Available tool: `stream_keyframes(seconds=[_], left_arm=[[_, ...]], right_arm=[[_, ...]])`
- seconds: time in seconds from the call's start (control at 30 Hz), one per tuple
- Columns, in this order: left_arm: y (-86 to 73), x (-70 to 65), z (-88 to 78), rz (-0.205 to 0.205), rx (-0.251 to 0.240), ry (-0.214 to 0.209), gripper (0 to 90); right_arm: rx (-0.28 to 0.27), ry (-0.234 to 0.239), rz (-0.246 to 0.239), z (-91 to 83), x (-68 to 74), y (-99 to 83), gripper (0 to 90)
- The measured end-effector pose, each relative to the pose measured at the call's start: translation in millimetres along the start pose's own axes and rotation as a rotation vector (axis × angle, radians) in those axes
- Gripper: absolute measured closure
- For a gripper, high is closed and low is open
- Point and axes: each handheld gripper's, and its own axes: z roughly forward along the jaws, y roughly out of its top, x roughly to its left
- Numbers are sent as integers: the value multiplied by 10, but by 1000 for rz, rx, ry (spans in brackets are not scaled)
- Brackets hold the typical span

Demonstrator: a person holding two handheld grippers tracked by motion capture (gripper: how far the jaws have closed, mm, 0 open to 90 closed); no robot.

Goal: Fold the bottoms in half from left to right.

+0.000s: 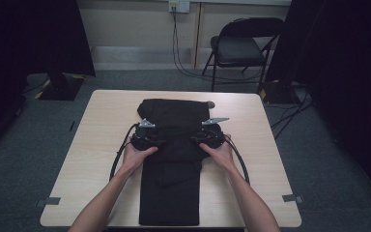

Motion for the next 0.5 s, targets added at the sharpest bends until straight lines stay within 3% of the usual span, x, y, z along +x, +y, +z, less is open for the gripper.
stream_keyframes(seconds=[0.03, 0.17, 0.27, 0.37, 0.5], left_arm=[[18, -16, -37, -6, -8, -4, 605], [122, -115, -246, 35, -77, -12, 631], [209, -160, -426, 42, -148, -15, 636], [310, -245, -647, 71, -203, -29, 641], [420, -446, -1023, 109, -280, -48, 645]], right_arm=[[-12, 11, -5, -21, 17, 13, 698], [-45, 32, -32, -171, 113, 98, 739], [-108, 42, -20, -322, 148, 173, 749], [-182, 63, -4, -561, 191, 277, 760], [-258, 82, -51, -916, 347, 428, 766]])
